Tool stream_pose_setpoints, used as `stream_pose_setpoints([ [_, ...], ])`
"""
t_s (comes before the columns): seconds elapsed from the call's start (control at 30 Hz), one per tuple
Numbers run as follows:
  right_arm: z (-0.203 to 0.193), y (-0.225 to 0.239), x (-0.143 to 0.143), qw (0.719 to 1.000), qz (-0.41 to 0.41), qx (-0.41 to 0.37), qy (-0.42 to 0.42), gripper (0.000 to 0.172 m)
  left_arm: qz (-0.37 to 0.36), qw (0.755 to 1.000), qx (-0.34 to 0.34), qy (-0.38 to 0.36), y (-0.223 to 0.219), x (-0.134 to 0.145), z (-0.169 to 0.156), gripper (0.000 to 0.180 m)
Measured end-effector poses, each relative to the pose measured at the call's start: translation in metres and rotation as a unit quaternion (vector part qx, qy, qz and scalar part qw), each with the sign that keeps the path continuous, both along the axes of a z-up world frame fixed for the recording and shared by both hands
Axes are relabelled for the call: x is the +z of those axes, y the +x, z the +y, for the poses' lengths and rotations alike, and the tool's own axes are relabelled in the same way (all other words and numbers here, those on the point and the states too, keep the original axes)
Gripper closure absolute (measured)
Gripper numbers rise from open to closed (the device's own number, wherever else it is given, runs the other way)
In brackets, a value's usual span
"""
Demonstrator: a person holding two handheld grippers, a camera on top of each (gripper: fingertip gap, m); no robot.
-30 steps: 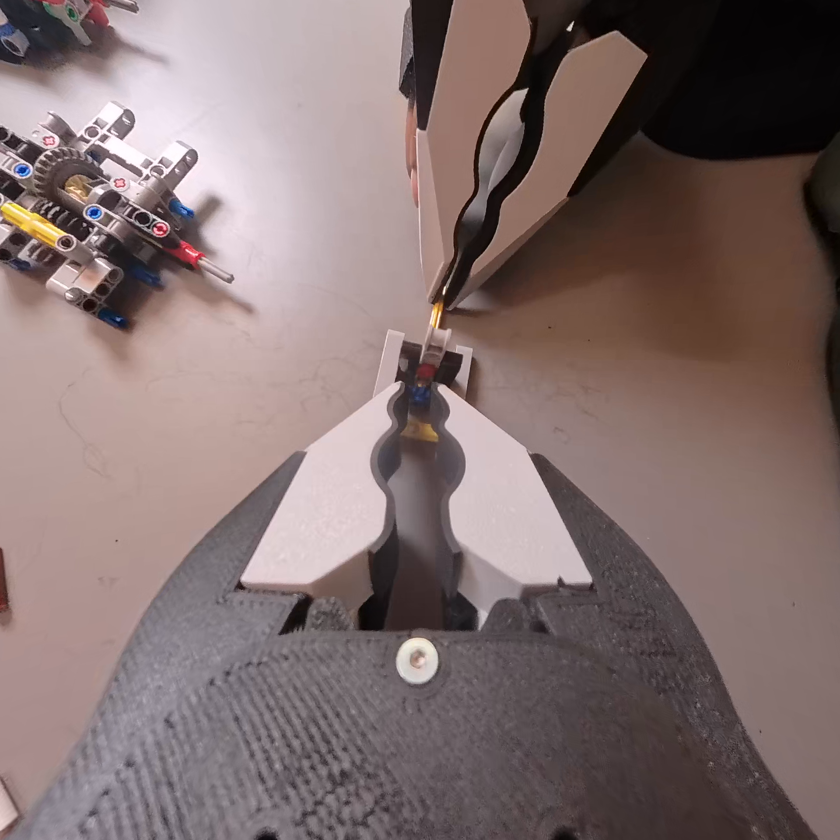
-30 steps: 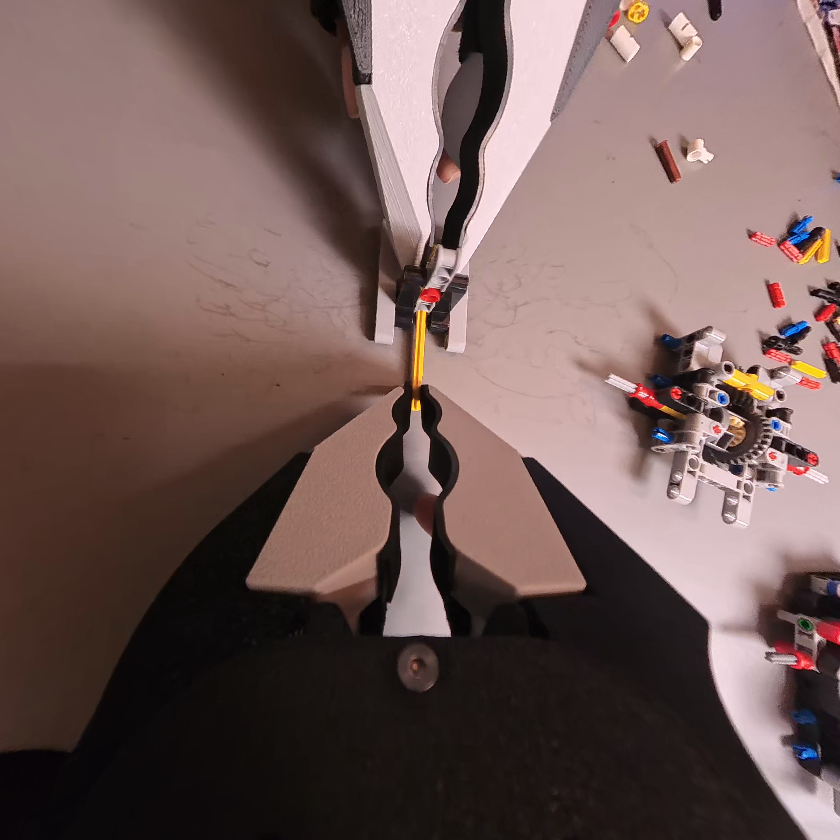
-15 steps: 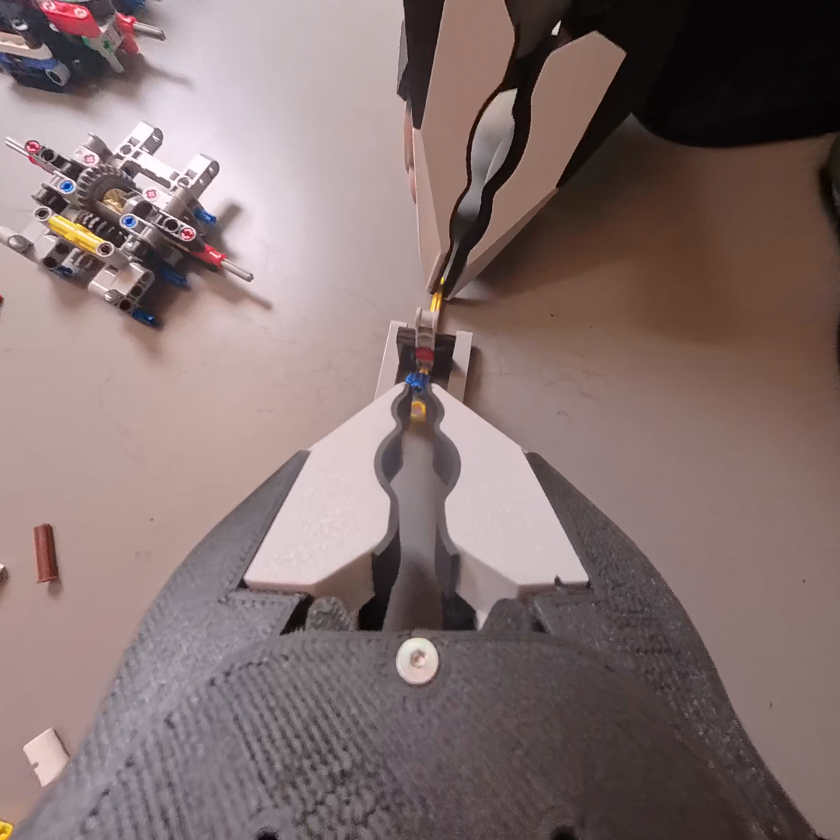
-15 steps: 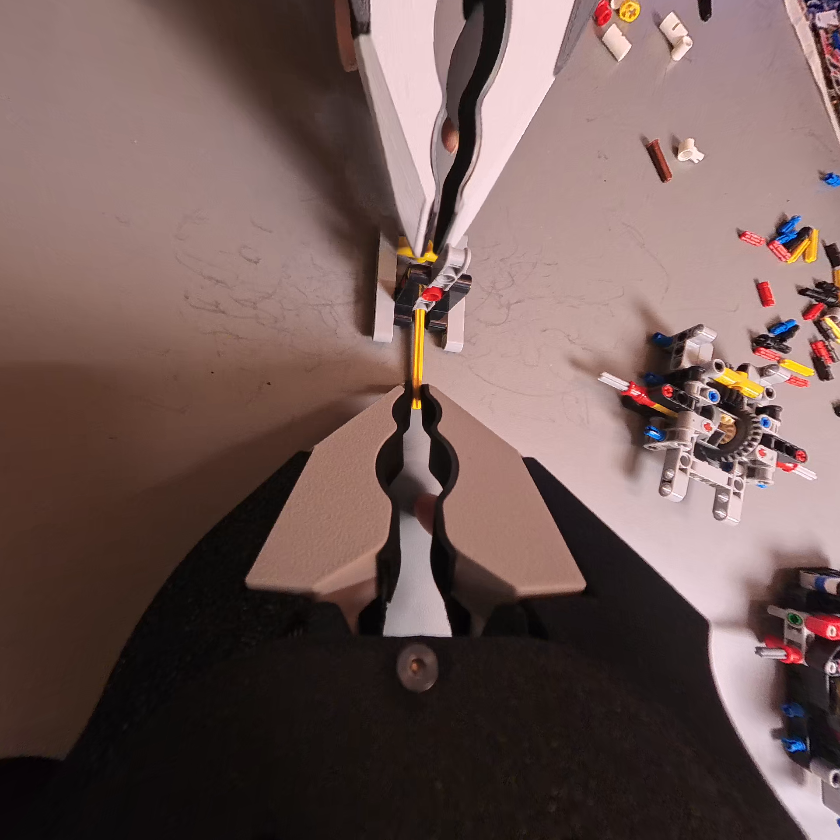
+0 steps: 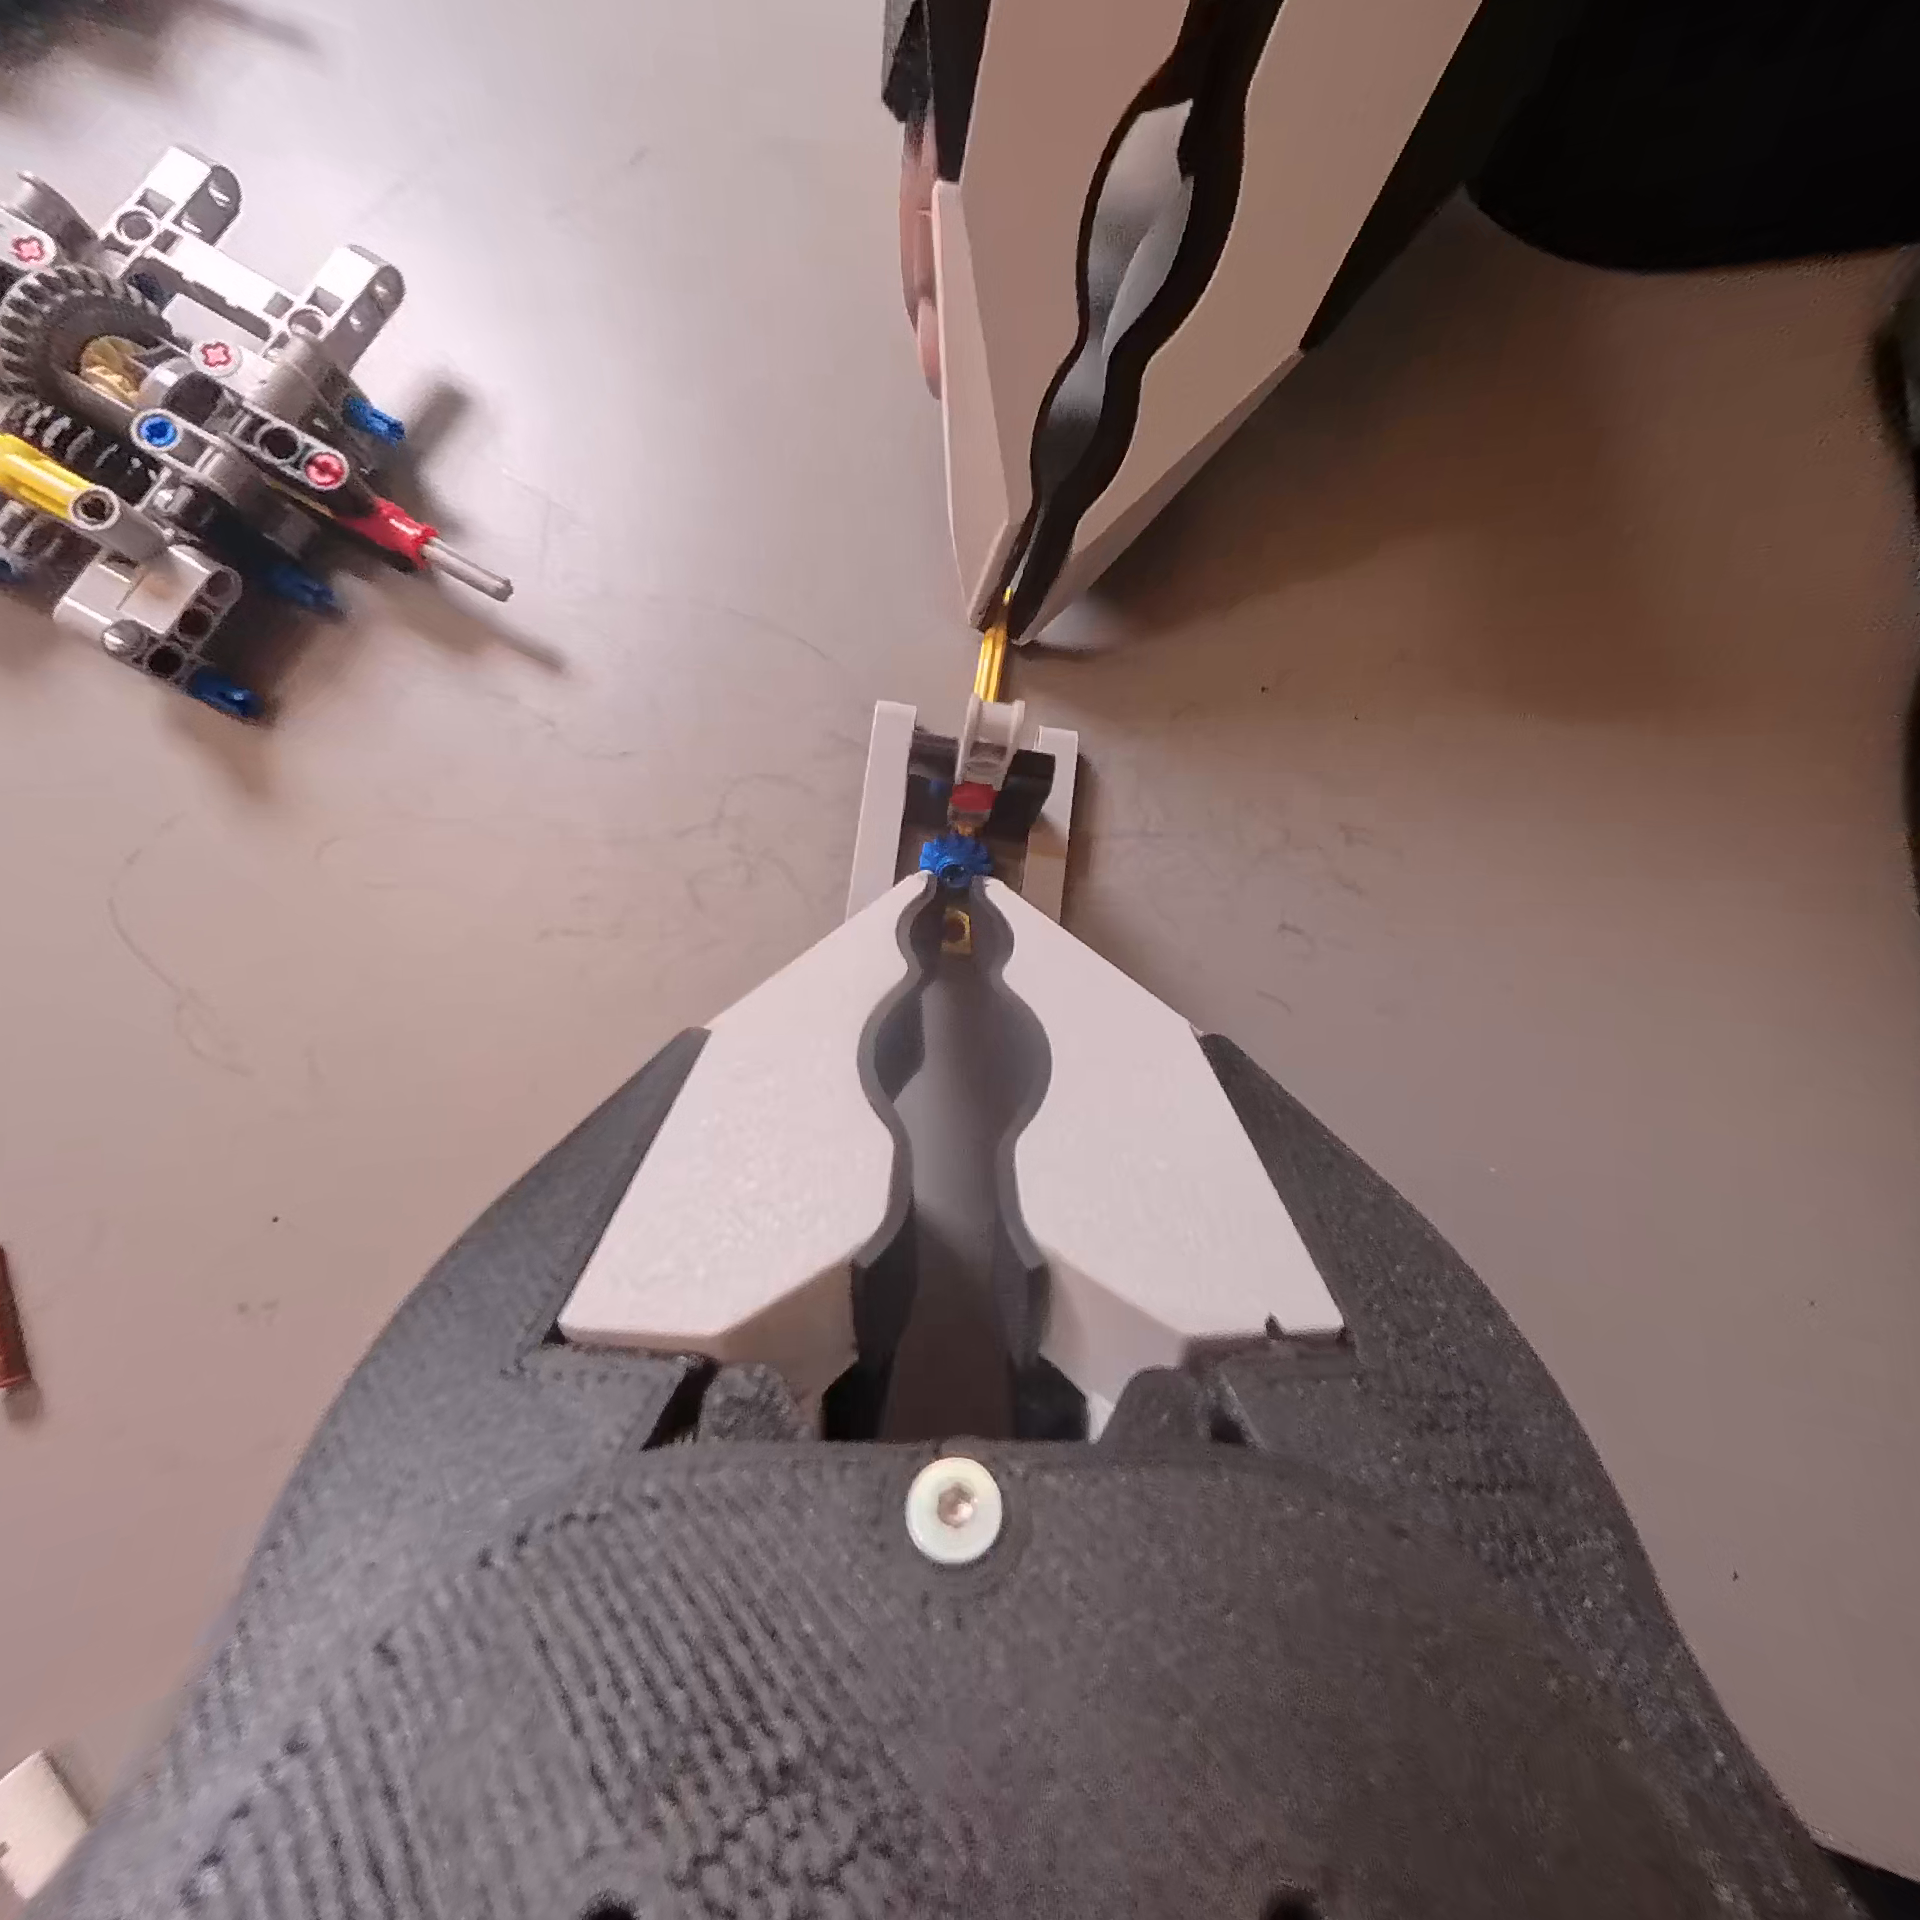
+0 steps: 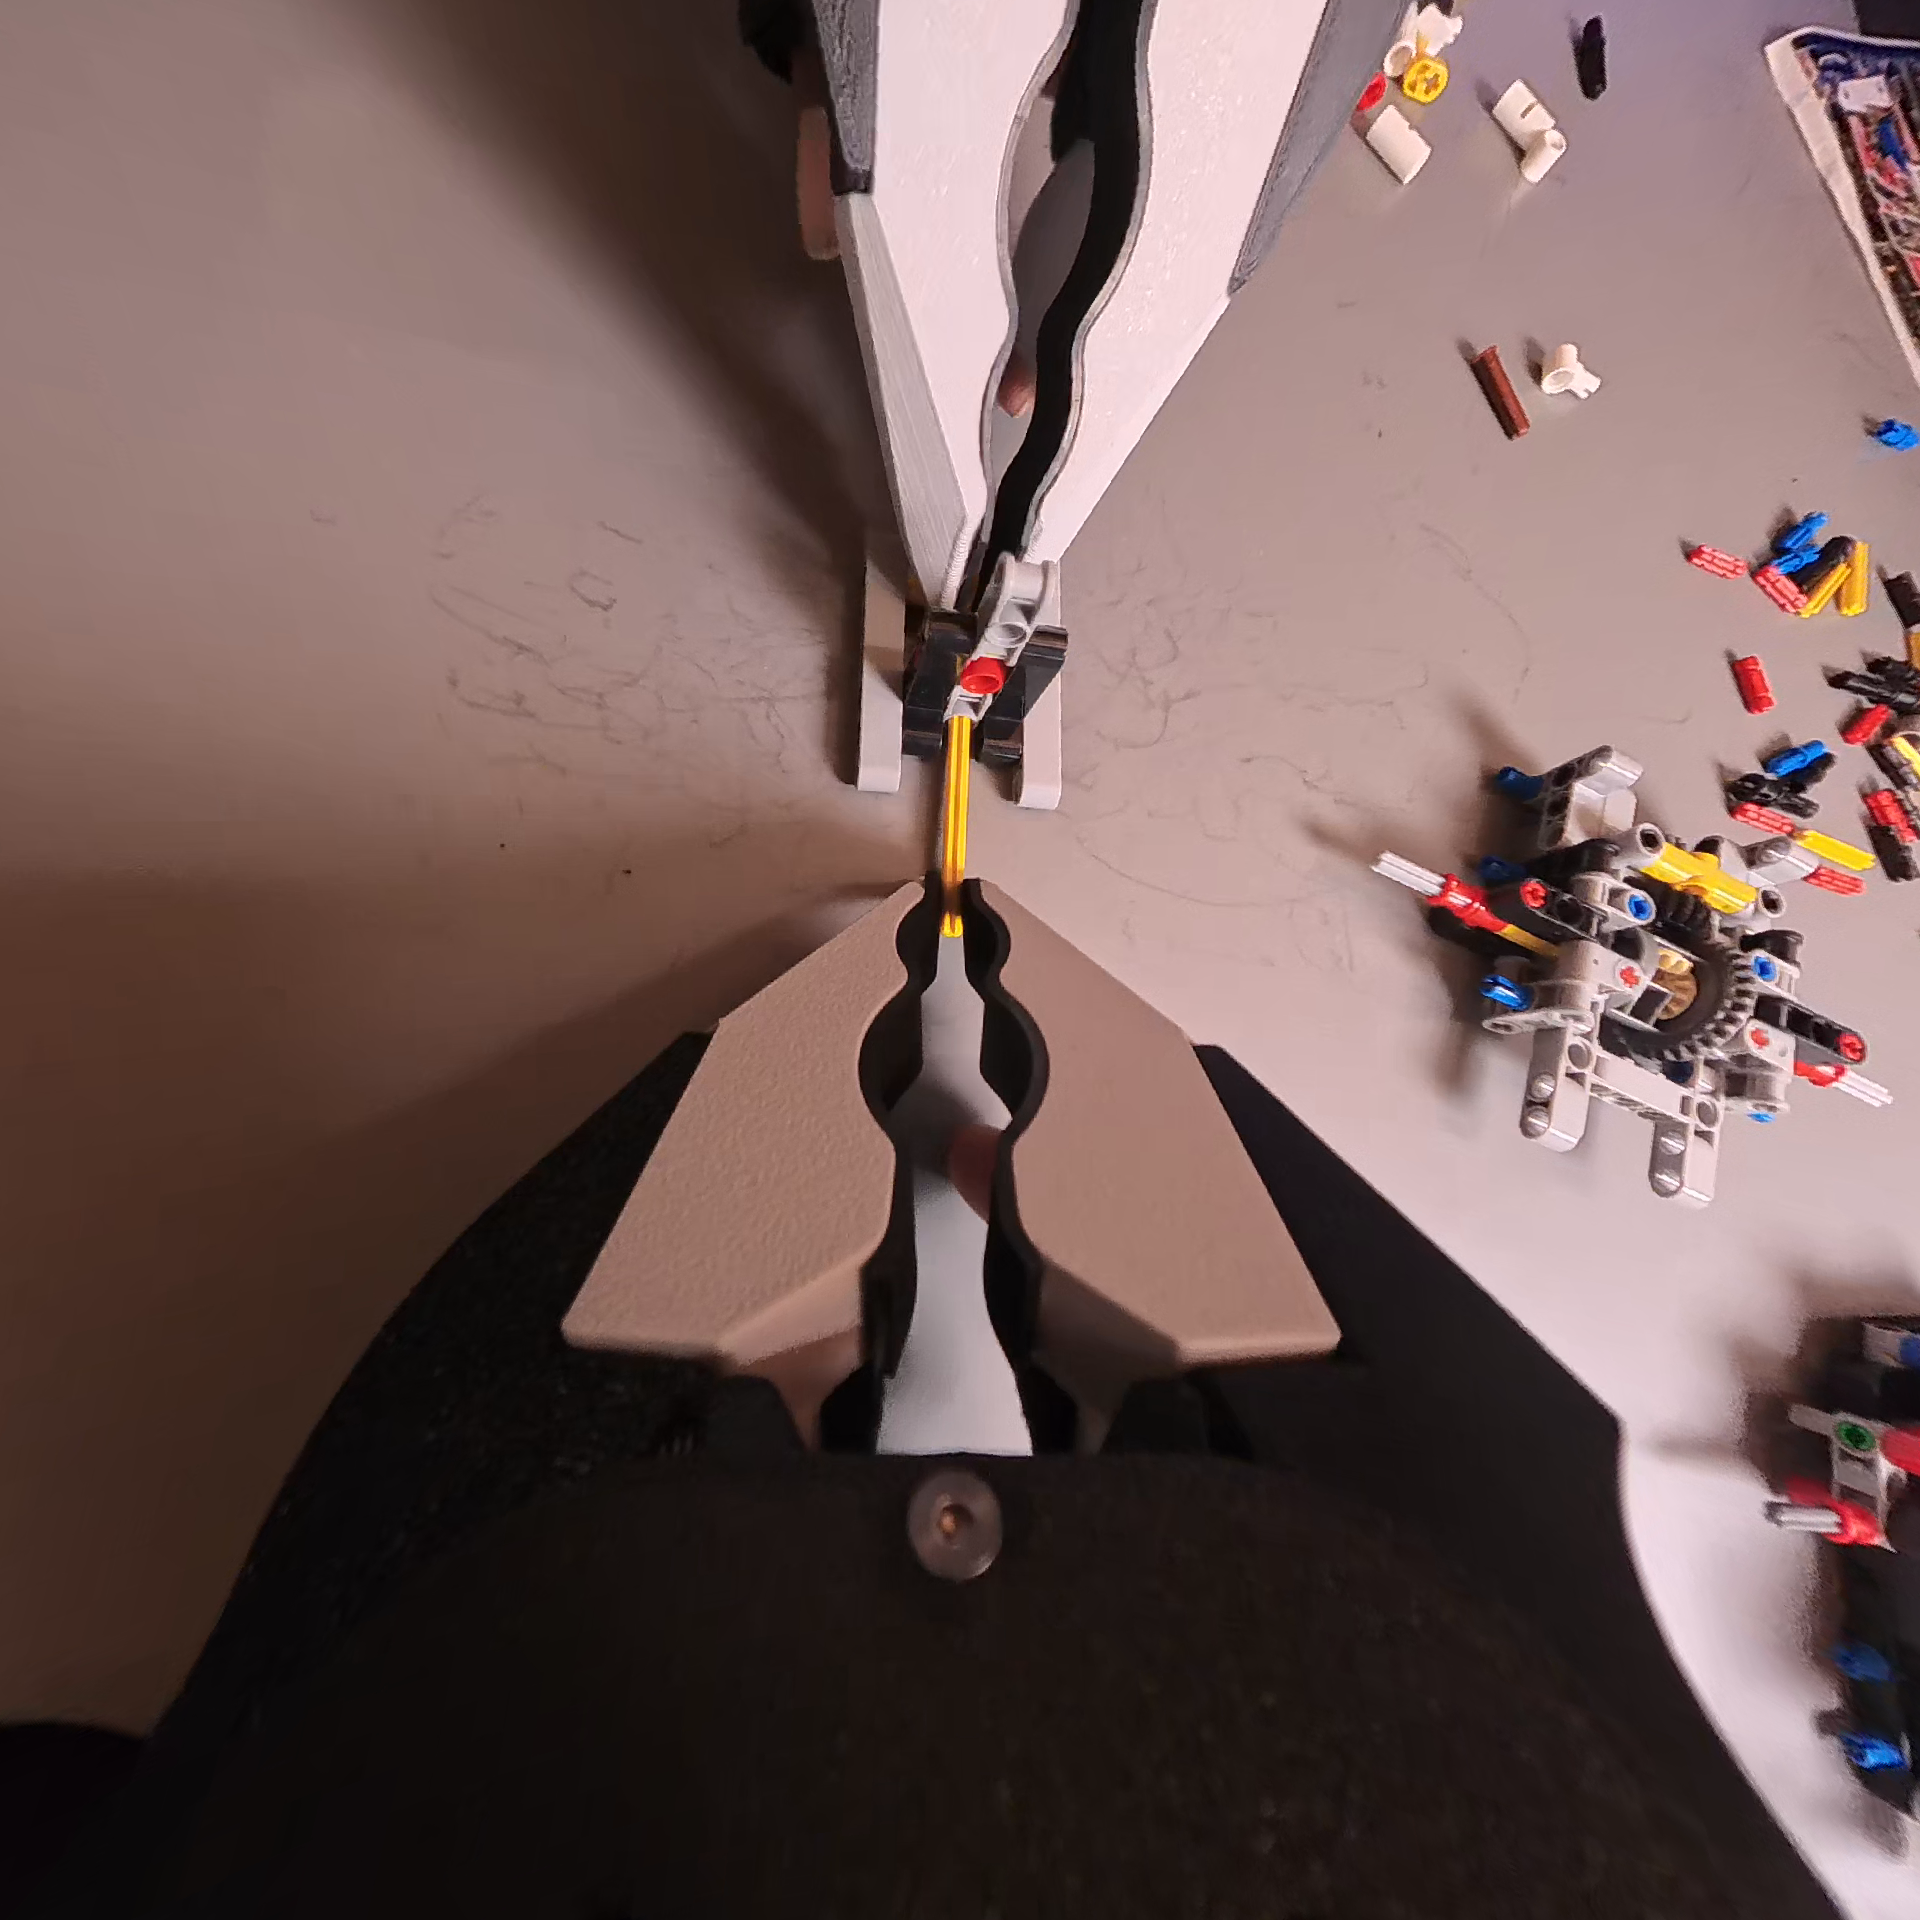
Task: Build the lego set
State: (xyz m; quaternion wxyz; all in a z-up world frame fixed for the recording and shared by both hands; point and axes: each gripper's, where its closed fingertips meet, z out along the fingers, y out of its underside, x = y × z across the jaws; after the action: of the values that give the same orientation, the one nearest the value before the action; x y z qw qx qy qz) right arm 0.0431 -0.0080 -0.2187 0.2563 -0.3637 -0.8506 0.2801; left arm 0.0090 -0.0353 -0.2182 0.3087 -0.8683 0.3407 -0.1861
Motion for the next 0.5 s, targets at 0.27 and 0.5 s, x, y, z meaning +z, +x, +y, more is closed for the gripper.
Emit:
stream_pose_setpoints([
  [0.27,-0.0028,0.0014,0.0041,0.999,0.022,0.011,-0.040,0.170,-0.053,0.999,0.010,0.004,0.0014,0.0005,-0.0003,0.178],
  [0.5,-0.0031,0.0011,0.0032,0.999,0.017,0.013,-0.030,0.169,-0.037,0.999,0.007,-0.003,-0.0042,0.0016,-0.0028,0.174],
])
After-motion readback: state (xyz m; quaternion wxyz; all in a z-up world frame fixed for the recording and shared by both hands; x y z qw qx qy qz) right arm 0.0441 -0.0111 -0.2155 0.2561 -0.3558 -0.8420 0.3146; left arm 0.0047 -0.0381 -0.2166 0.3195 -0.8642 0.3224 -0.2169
